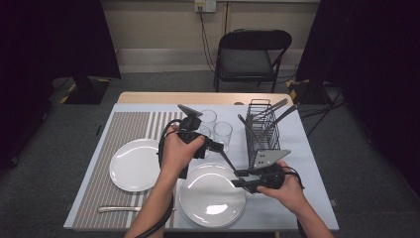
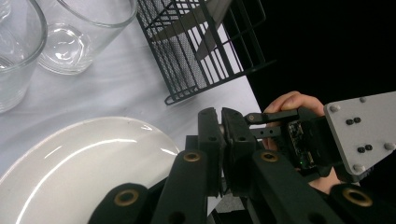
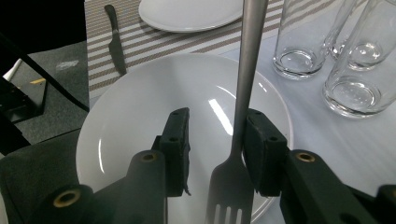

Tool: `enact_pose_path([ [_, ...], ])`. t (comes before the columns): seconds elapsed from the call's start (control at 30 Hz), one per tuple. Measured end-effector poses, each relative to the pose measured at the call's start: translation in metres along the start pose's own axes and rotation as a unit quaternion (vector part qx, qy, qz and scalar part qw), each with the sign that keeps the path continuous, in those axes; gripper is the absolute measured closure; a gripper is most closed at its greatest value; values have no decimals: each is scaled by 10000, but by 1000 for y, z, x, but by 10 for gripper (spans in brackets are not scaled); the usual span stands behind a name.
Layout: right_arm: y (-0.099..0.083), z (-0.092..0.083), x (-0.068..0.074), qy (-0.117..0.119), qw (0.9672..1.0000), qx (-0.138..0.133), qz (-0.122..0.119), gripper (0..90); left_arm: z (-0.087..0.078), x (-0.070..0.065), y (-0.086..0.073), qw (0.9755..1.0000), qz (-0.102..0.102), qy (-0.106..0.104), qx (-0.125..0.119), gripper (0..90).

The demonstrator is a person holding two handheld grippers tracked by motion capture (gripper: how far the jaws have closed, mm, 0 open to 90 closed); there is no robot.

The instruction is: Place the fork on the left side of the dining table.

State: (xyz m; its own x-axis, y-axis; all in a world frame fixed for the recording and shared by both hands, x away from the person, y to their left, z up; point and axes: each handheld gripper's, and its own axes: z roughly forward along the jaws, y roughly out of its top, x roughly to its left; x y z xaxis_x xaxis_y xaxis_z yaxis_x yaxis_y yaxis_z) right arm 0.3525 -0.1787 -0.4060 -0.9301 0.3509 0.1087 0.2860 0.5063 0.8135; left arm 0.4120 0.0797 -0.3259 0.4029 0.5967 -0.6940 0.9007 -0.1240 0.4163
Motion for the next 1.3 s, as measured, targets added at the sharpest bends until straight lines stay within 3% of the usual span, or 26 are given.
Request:
enact_pose_path([
  [0.17, 1, 5, 3, 15, 10000, 18, 21, 598, 0, 4, 1, 10000, -58, -14, -70, 874],
  [0.37, 4, 12, 9, 100, 9999, 38, -7, 587, -2, 5, 2, 10000, 59, 71, 5, 874],
  [0.4, 4, 13, 10, 118, 9999, 40, -15, 583, -2, 4, 2, 9999, -44, 90, -73, 875],
  [0.93, 11, 25, 25, 303, 9994, 22, -152, 558, -2, 9, 3, 9998, -49, 155, -65, 875],
  [1.3, 12, 27, 29, 391, 9990, 20, -195, 549, -1, 11, 2, 9999, -83, 83, -55, 875],
])
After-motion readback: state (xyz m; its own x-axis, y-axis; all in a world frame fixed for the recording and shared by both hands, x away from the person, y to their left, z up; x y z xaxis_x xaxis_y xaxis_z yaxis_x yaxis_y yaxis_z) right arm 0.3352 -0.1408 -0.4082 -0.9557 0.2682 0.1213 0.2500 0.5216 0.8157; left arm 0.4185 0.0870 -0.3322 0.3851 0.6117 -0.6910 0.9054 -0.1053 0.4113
